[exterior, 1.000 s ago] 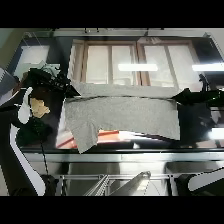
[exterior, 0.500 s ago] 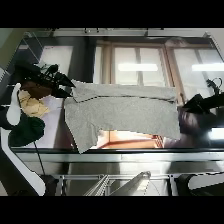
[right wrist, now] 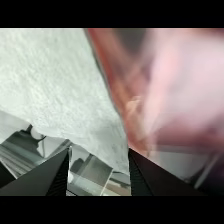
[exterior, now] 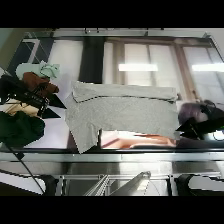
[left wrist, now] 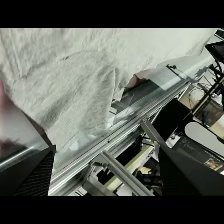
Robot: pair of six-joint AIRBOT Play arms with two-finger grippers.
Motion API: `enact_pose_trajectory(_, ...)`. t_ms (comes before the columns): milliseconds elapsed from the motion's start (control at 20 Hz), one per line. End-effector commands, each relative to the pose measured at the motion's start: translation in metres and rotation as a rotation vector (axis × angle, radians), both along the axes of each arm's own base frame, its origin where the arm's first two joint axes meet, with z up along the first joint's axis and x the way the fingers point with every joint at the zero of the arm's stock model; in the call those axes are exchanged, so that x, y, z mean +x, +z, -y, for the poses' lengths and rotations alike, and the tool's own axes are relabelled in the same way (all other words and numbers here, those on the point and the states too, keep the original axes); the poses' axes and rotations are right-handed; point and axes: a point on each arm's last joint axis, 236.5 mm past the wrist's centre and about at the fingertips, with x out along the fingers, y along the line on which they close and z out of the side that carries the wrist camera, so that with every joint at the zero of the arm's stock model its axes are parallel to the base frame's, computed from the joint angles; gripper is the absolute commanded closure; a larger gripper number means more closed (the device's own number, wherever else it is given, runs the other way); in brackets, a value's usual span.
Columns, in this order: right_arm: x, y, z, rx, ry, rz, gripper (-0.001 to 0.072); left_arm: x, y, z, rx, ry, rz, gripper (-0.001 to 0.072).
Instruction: Fold the shirts.
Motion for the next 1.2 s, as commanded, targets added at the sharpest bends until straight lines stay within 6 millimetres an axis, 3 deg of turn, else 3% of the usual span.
enact_pose_trajectory(0, 0.006, -0.006, -0.02, 0.035, -0.013, 0.074, 0.028, -0.04, -0.011, -0.003, 0.017, 0.049, -0.016, 0.0008)
enact_pose_trajectory(100, 0.017, -0.006, -0.027, 0.035, -0.005, 0.118, 0.0299, -0.046, -0.022, -0.007, 0.046, 0.118, -0.009, 0.0008)
enact_pose_trajectory(150, 0.022, -0.003, -0.032, 0.046, 0.0, 0.142, 0.0541, -0.049, -0.029, -0.007, 0.061, 0.144, -0.006, 0.0008)
enact_pose_trajectory(200, 0.026, -0.002, -0.035, 0.054, -0.004, 0.153, 0.0695, -0.052, -0.036, -0.005, 0.073, 0.157, -0.006, 0.0008)
enact_pose_trajectory(400, 0.028, -0.001, -0.036, 0.056, -0.01, 0.154, 0.0696, -0.071, -0.065, 0.017, 0.076, 0.12, -0.04, 0.0009)
enact_pose_trajectory(600, 0.028, -0.001, -0.036, 0.056, -0.011, 0.155, 0.0696, -0.075, -0.081, 0.052, 0.031, 0.058, -0.088, 0.0012)
enact_pose_trajectory(650, 0.028, -0.001, -0.036, 0.056, -0.01, 0.155, 0.0697, -0.072, -0.083, 0.061, 0.014, 0.049, -0.081, 0.0122)
enact_pose_trajectory(750, 0.028, -0.001, -0.036, 0.056, -0.01, 0.154, 0.0696, -0.065, -0.089, 0.071, 0.015, 0.026, -0.059, 0.0431)
enact_pose_trajectory(850, 0.026, 0.002, -0.038, 0.072, -0.003, 0.149, 0.0697, -0.055, -0.086, 0.074, 0.014, -0.005, -0.026, 0.0687)
enact_pose_trajectory(1000, 0.015, 0.024, -0.04, 0.164, 0.018, 0.126, 0.0697, -0.061, -0.045, 0.077, -0.08, -0.096, -0.038, 0.0686)
enact_pose_trajectory(1150, 0.019, 0.044, -0.014, 0.211, -0.085, 0.104, 0.0696, -0.069, -0.007, 0.073, -0.107, -0.122, 0.018, 0.0685)
